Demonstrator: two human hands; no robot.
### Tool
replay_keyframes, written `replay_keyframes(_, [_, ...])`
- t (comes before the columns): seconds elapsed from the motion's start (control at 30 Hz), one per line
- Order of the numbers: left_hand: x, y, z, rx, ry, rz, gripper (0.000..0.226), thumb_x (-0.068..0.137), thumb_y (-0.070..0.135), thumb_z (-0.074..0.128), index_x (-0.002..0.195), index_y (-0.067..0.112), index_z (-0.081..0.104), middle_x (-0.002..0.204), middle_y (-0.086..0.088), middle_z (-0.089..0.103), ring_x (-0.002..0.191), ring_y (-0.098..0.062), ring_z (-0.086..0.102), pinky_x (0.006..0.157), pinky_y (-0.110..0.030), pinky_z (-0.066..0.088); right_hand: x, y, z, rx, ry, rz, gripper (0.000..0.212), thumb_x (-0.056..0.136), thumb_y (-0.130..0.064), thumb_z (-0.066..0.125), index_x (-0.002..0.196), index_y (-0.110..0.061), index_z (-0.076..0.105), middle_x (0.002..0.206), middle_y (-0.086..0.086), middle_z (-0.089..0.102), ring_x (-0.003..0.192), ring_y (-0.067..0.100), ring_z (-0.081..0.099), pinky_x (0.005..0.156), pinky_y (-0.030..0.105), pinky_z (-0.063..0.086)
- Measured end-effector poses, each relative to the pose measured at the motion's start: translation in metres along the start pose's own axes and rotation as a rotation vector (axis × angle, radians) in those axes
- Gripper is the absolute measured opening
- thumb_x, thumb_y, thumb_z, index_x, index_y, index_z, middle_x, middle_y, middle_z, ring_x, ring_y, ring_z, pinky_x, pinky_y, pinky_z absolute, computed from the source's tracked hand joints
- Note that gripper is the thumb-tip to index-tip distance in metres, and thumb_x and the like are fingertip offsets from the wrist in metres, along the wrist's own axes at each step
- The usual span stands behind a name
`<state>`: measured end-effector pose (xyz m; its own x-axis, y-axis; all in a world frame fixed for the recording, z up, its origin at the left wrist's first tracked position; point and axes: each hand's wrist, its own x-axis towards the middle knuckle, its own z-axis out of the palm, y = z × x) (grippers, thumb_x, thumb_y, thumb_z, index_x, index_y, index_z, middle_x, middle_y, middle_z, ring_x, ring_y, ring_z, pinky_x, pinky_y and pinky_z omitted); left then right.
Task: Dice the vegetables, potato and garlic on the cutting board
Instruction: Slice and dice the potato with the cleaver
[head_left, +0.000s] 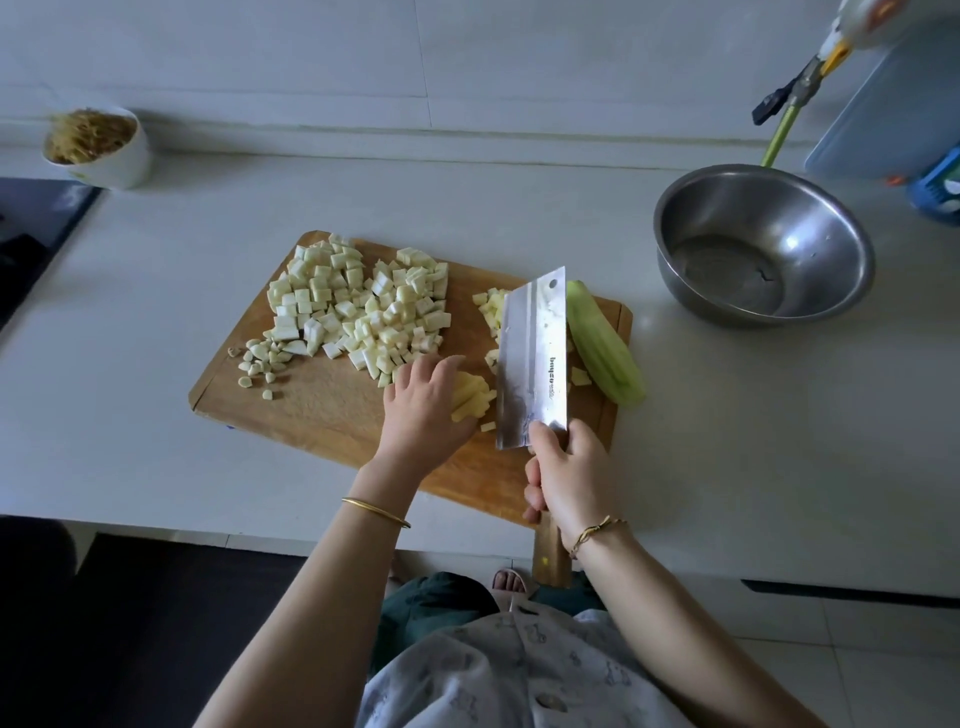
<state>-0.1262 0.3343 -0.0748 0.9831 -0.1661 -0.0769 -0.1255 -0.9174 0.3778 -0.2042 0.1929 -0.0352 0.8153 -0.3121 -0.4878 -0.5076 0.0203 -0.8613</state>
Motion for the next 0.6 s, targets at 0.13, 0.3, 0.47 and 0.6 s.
replay_keyframes(0.13, [-0.001, 0.004, 0.004, -0.036, 0.018, -0.052, 0.069, 0.079, 0.035, 0.069, 0.140, 0.021, 0.039, 0.136, -0.005, 0.040, 0.127, -0.028, 0.032, 0.105, -0.041, 0.029, -0.002, 0.010, 0.014, 0.013, 0.068, -0.031, 0.028, 0.097, -0.023, 0.050, 0.075, -0.009, 0.042, 0.046, 0.002, 0.045, 0.027, 0.014, 0.036, 0.035, 0.025, 0.037])
replay_keyframes(0.3, [-0.005, 0.002, 0.001, -0.056, 0.041, -0.078, 0.073, 0.077, 0.034, 0.074, 0.139, 0.016, 0.039, 0.135, -0.008, 0.041, 0.126, -0.028, 0.032, 0.103, -0.037, 0.030, 0.004, 0.020, 0.021, -0.067, 0.120, -0.062, 0.029, 0.097, -0.029, 0.049, 0.074, -0.014, 0.041, 0.050, 0.003, 0.048, 0.031, 0.019, 0.043, 0.045, 0.046, 0.050])
replay_keyframes(0.47, [-0.007, 0.004, -0.002, -0.111, 0.014, -0.076, 0.064, 0.082, 0.032, 0.069, 0.138, 0.018, 0.041, 0.132, -0.007, 0.042, 0.122, -0.027, 0.031, 0.095, -0.034, 0.034, 0.012, 0.016, 0.010, -0.186, 0.172, -0.140, 0.030, 0.096, -0.031, 0.049, 0.073, -0.013, 0.040, 0.056, 0.009, 0.052, 0.041, 0.025, 0.051, 0.044, 0.042, 0.051])
replay_keyframes(0.6, [-0.008, 0.007, -0.002, -0.101, 0.016, -0.095, 0.063, 0.082, 0.032, 0.067, 0.138, 0.022, 0.041, 0.129, -0.008, 0.042, 0.122, -0.028, 0.031, 0.085, -0.034, 0.038, 0.013, 0.006, 0.004, -0.109, 0.110, -0.143, 0.028, 0.098, -0.026, 0.049, 0.077, -0.009, 0.041, 0.051, 0.007, 0.047, 0.029, 0.014, 0.041, 0.036, 0.030, 0.043])
